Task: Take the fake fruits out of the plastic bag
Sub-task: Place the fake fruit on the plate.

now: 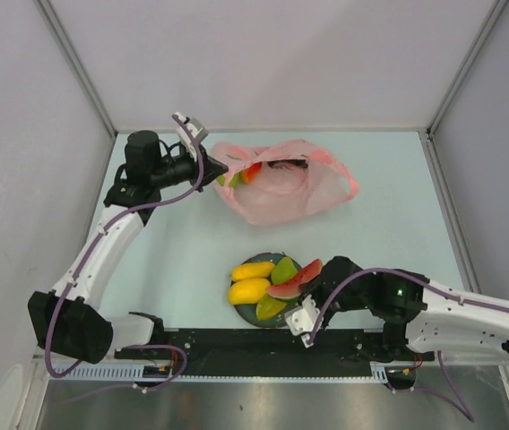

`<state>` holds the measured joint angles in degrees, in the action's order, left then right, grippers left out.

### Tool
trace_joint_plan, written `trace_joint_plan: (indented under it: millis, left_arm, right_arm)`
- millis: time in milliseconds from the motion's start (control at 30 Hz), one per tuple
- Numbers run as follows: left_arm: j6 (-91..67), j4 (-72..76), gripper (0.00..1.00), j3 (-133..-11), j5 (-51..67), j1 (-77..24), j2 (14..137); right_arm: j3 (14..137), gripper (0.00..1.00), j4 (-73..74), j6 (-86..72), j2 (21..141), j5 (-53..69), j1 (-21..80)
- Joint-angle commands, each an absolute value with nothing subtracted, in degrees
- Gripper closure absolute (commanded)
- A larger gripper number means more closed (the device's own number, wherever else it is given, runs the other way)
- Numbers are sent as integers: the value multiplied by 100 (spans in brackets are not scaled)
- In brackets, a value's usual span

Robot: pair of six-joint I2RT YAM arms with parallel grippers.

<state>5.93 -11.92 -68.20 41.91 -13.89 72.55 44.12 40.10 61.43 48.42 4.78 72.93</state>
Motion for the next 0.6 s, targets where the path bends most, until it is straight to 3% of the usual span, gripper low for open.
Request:
trace_joint_plan:
  millis: [0, 233, 567]
  left_arm:
    - [553, -1168, 100, -6785, 4359, -1433, 6927]
    - [870, -1503, 100, -6609, 4412, -1441, 6724]
    - [537, -1152, 100, -6372, 4412, -1424, 6636]
  right_arm:
    - [4377, 100, 4350, 5985, 4474, 244, 7602]
    - [3885, 100, 3929, 5827, 4640, 430, 8243]
    - [3516, 100, 3270, 5853, 4887, 404, 8314]
